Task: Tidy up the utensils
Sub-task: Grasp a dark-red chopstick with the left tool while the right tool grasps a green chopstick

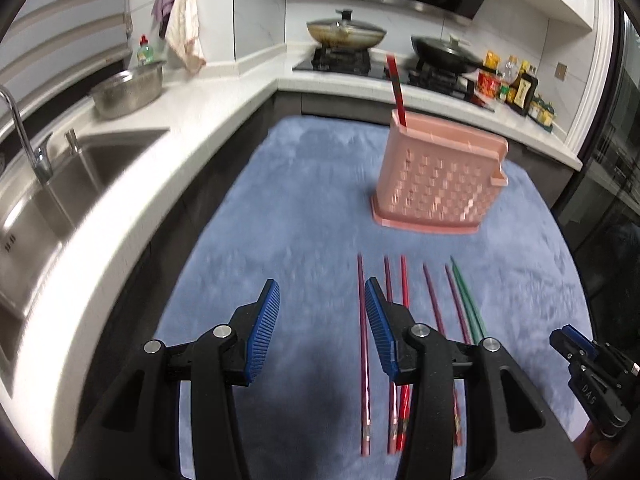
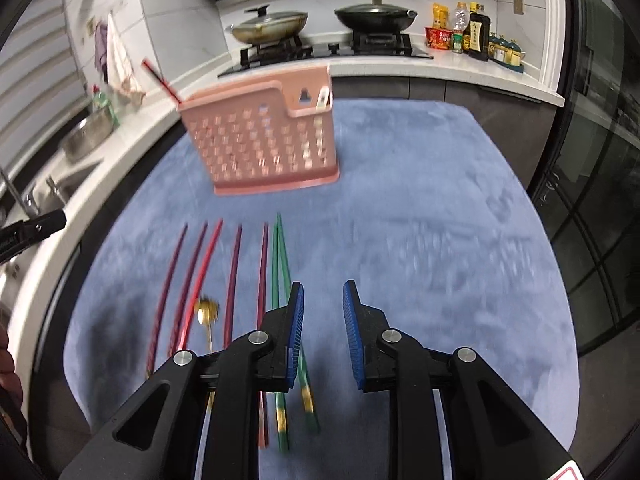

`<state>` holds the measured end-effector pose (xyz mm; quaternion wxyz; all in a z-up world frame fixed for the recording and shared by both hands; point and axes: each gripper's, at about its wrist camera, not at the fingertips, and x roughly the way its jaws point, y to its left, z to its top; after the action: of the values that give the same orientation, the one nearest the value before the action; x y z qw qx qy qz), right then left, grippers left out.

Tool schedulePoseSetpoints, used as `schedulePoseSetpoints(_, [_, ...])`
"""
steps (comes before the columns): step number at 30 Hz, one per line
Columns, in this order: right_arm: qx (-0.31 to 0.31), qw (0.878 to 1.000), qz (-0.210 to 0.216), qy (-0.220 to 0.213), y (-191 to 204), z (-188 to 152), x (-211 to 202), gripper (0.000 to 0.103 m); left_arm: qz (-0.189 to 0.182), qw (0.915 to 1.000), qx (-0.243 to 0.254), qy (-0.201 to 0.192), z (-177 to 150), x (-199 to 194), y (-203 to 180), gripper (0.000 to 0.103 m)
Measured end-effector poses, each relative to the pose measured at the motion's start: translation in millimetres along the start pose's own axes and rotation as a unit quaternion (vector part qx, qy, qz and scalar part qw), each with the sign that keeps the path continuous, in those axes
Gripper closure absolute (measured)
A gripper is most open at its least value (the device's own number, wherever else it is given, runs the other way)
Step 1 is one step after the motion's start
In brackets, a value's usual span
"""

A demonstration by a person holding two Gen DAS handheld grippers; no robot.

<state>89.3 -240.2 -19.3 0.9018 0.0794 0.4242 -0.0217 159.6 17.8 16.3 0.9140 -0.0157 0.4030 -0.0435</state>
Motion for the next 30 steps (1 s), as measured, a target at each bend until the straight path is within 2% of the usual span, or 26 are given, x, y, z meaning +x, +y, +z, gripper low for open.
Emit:
schedulePoseSetpoints(13, [0.004, 0.998, 0.012, 0.056, 8, -57, 23, 0.081, -0.012, 0.9975, -0.004, 0.070, -63, 27, -1, 0.061])
schedulePoseSetpoints(22, [0.008, 0.997, 0.010, 0.070, 9, -66, 35, 0.081, -0.021, 0.9950, 0.001, 0.098, -89, 35, -5, 0.061])
schedulePoseSetpoints(30, [0.010, 0.997, 0.010, 0.076, 7, -69, 42, 0.081, -0.033, 0.9932, 0.004, 0.111, -99, 40, -11, 0.061])
